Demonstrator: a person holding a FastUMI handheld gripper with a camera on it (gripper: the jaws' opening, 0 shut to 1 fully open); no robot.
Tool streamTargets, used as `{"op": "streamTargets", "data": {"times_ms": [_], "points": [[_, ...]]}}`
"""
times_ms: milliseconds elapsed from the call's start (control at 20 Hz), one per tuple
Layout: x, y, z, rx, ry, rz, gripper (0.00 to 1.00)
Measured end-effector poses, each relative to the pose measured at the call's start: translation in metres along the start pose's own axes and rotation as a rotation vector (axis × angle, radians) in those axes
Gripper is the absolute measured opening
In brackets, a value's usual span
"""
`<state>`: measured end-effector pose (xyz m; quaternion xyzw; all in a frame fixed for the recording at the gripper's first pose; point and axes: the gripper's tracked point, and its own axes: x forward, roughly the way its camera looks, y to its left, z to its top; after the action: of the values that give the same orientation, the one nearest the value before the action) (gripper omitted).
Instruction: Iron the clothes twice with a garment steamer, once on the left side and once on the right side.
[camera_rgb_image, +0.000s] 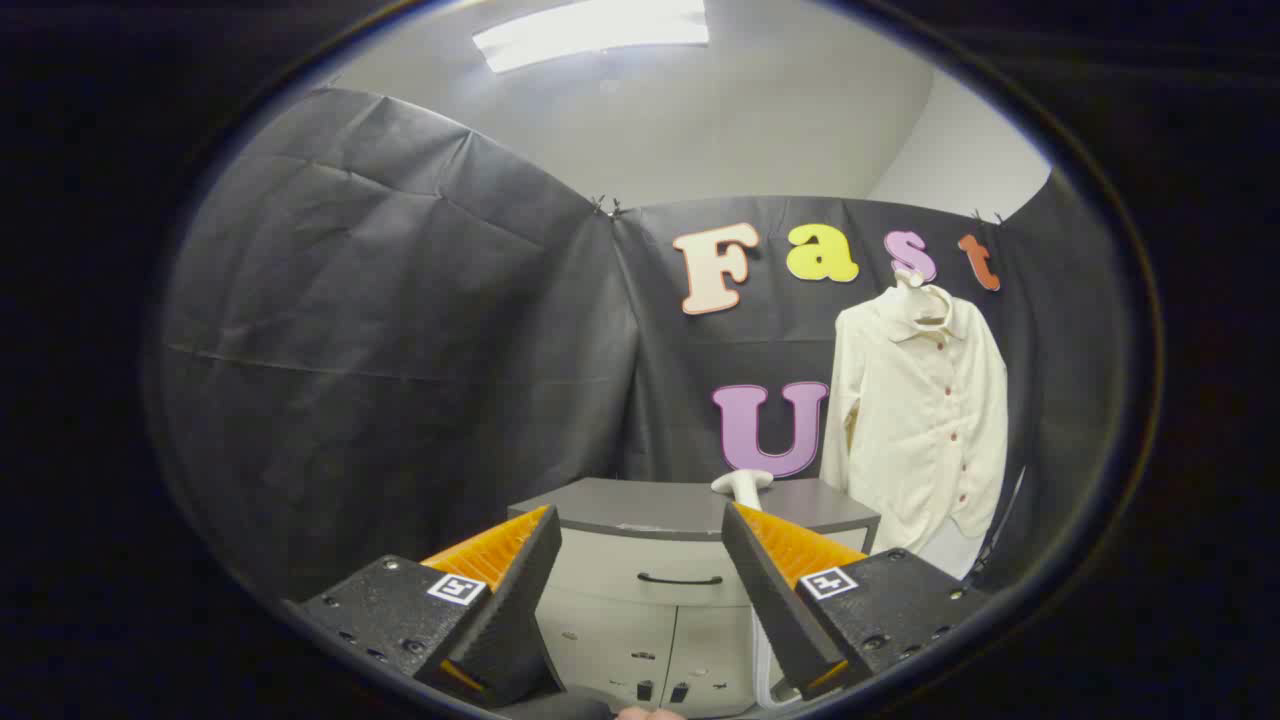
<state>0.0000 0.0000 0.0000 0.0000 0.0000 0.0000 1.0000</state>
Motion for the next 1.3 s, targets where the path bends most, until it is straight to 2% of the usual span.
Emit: {"op": "streamTargets", "data": {"times_ms": [700, 1300], "points": [[0.001, 0.006, -0.005, -0.003, 0.015, 0.015, 0.98], [0.013, -0.004, -0.013, -0.025, 0.038, -0.010, 0.98]]}}
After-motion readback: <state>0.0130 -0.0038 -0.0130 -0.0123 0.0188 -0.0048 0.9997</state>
